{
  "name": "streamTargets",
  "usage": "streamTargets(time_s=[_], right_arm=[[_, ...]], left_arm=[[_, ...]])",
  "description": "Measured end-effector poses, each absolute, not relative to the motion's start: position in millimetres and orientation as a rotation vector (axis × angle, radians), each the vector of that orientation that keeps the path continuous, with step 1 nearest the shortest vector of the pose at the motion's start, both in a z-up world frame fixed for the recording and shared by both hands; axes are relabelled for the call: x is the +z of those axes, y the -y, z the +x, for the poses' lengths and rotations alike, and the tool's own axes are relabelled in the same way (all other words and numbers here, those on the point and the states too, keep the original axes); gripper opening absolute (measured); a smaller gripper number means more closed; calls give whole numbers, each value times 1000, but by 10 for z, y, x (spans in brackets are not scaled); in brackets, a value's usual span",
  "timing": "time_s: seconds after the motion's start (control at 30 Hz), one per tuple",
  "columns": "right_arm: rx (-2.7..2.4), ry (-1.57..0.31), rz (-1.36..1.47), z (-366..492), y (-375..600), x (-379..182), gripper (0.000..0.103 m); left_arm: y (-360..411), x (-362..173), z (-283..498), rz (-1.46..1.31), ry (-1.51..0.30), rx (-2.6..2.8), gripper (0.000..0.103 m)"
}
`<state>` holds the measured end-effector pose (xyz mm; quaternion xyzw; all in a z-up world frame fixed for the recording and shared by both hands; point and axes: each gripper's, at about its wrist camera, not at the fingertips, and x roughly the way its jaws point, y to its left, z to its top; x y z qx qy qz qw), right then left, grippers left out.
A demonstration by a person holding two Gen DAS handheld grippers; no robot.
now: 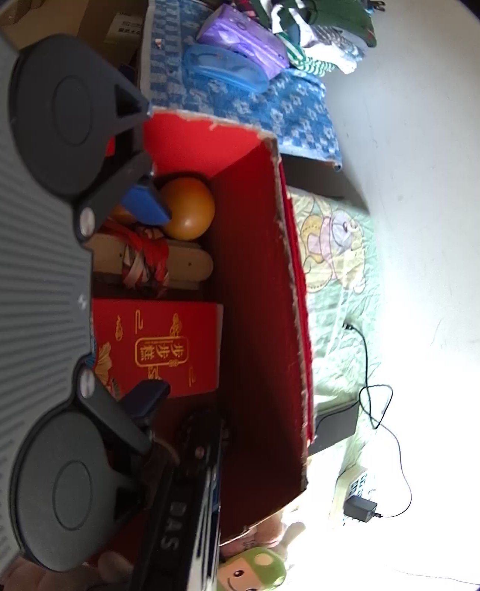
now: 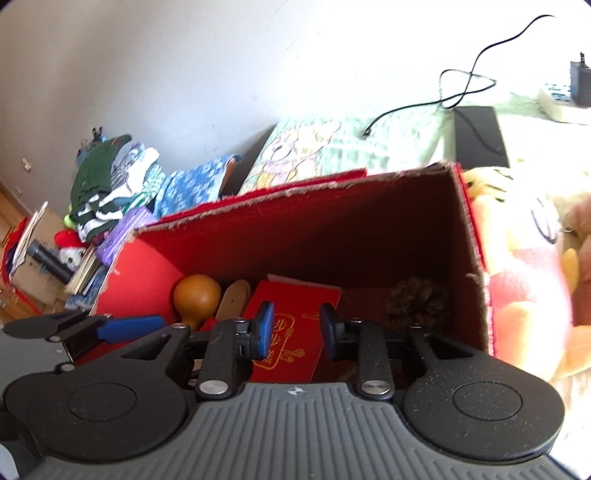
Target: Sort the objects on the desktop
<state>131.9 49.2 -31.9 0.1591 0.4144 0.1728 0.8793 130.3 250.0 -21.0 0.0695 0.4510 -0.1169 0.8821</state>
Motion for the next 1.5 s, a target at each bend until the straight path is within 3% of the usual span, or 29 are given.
streamTargets(time_s=[0.03,0.6,1.1,1.5], right_arm=[[350,-862,338,1312,-477,-304,31],[174,-801,192,889,-393,-12,30],[212,-707,161,269,-415,174,31],[249,-792,120,-456,-138,16,33]], left_arm=[[-2515,-204,1313,138,-938,-235,103],[-2517,-124,1134,150,-1011,-126,102],[-2401,104,283,119,-952,-5,103],[-1996,-279,-542,109,-1119,14,102]])
